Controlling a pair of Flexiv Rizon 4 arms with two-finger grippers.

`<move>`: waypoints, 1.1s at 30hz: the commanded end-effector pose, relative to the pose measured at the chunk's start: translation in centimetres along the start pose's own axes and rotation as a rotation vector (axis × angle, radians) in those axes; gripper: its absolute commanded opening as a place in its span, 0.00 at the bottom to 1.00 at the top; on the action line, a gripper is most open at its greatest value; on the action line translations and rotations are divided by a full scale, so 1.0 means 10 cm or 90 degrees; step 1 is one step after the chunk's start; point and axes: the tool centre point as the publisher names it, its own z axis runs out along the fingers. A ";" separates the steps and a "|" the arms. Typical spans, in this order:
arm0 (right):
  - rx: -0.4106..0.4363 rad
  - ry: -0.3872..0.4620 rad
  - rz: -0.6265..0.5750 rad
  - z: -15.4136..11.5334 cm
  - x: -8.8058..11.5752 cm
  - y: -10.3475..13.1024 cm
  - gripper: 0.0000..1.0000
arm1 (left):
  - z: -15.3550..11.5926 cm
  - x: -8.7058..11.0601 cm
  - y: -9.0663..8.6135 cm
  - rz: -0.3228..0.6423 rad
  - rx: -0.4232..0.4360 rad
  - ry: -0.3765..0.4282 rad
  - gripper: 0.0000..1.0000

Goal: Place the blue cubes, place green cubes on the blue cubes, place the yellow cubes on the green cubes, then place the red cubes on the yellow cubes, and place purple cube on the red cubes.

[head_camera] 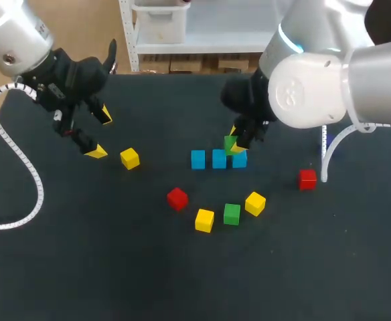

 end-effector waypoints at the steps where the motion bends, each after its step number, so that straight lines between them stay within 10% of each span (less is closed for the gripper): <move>1: -0.003 0.001 0.001 0.01 0.00 0.00 0.00 | 0.00 0.00 0.01 0.001 0.002 0.000 1.00; 33: -0.016 0.001 0.003 0.07 0.01 -0.01 0.00 | 0.00 0.00 0.01 0.001 0.002 0.000 1.00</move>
